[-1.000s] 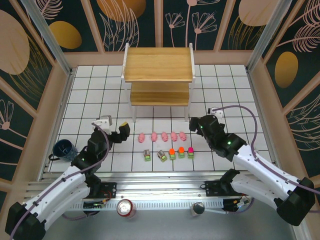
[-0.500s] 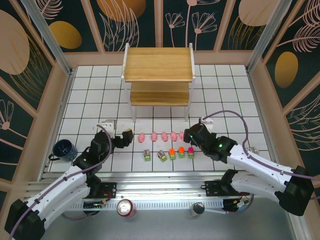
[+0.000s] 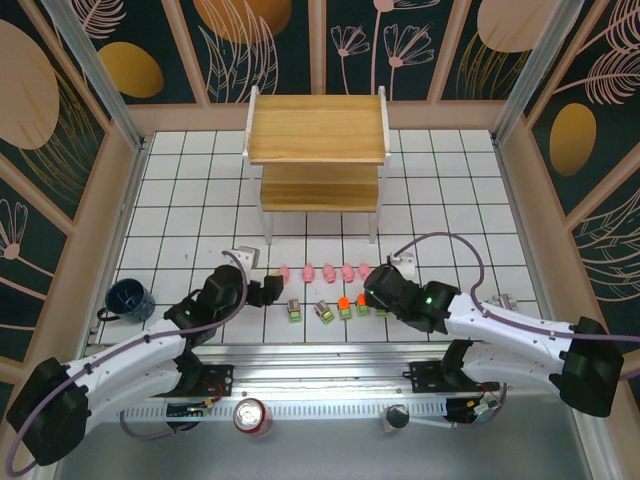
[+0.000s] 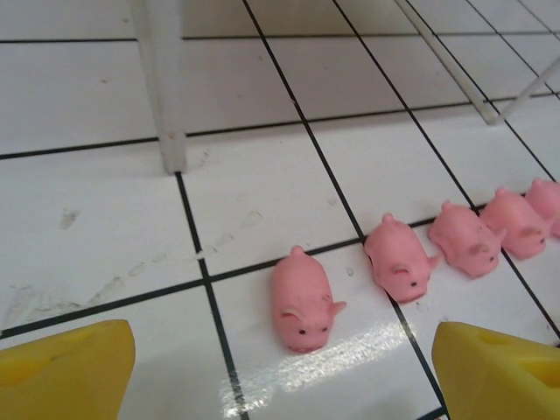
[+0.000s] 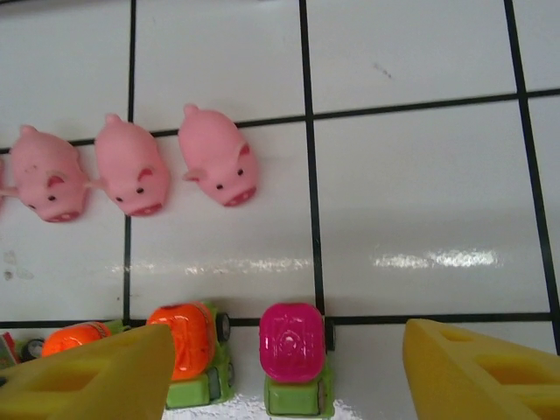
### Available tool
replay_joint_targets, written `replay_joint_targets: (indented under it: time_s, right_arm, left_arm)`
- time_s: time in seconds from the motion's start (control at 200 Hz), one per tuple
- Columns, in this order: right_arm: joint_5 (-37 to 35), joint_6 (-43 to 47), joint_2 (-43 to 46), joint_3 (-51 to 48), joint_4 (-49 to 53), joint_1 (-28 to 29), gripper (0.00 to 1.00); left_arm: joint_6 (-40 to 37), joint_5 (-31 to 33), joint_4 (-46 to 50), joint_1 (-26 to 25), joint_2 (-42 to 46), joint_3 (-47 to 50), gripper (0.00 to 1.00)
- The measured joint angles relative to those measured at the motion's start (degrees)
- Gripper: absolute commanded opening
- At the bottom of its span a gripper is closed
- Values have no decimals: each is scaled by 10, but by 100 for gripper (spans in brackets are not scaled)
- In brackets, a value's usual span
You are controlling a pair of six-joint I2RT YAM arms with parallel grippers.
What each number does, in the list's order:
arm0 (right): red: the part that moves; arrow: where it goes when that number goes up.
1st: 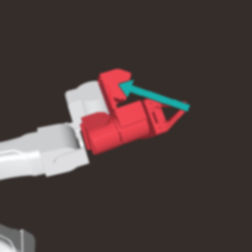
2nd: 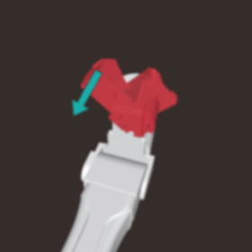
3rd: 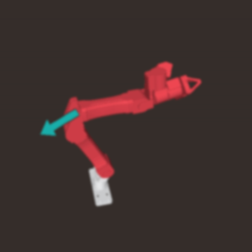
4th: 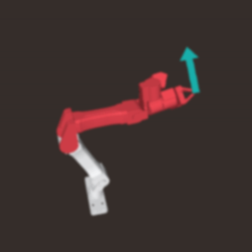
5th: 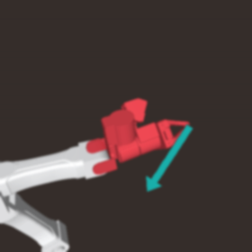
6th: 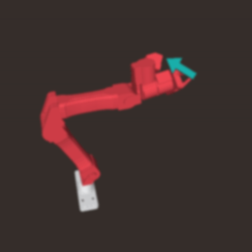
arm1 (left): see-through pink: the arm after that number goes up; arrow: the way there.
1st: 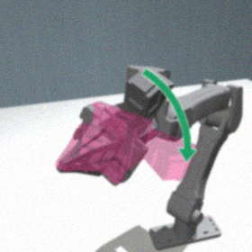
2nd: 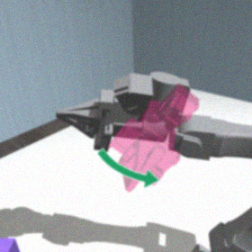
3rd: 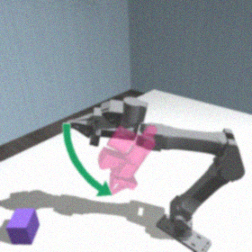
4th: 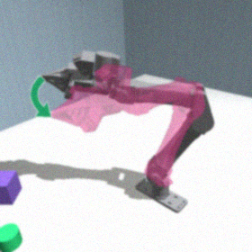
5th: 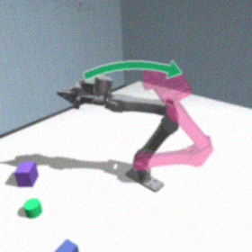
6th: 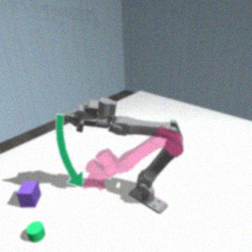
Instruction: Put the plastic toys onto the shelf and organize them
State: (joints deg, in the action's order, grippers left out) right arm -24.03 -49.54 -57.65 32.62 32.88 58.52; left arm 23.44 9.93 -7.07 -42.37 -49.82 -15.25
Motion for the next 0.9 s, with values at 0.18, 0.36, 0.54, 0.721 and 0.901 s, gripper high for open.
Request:
replay_joint_targets:
  time_s: [0.18, 0.36, 0.54, 0.721, 0.901]
  right_arm:
    - [6, -22, -12, -16, 2, 16, 55]
    - [17, -35, -21, -28, -4, 23, 50]
    - [19, -45, -53, -36, -13, 26, 50]
    - [22, -49, -62, -43, -29, 28, 50]
    - [28, -49, -65, -48, -42, 31, 50]
  left_arm:
    - [-11, 15, -7, -16, -33, -16, 86]
    - [-20, 24, -23, -19, -41, -18, 86]
    - [-22, 25, -31, -19, -47, -18, 86]
    - [-22, 25, -33, -19, -47, -18, 86]
    - [-22, 25, -34, -19, -47, -18, 87]
